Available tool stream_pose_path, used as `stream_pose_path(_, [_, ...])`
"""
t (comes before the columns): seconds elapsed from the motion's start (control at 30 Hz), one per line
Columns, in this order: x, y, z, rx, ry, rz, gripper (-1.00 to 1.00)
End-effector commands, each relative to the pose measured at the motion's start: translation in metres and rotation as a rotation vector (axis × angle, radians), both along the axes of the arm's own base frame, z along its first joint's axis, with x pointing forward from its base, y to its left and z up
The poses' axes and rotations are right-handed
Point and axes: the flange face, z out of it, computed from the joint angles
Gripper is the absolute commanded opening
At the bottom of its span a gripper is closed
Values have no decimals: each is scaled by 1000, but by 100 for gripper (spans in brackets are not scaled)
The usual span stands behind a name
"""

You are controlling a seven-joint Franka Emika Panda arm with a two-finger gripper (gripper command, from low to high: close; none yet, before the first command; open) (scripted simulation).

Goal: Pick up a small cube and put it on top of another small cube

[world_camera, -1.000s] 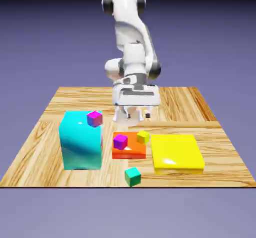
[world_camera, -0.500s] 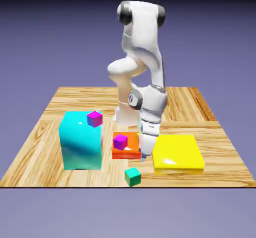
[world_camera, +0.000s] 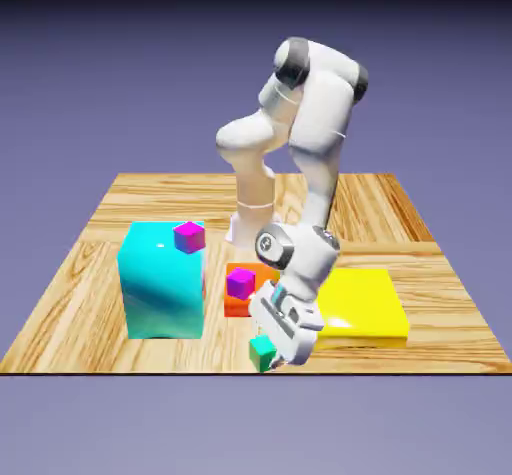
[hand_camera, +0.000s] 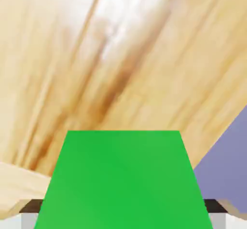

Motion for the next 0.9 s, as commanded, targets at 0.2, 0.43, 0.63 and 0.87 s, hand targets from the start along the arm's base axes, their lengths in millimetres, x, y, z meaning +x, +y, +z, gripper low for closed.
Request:
stream_pose_path(0.2, [-24,2,49,53,33,-216,-100])
stream_pose_path(0.43, [-59,-19,92,82,57,-622,-100])
stream_pose_path(0.63, [-95,-40,143,28,18,-938,-100])
stream_pose_path(0.87, [-115,-64,99,4,-1,-1009,-100])
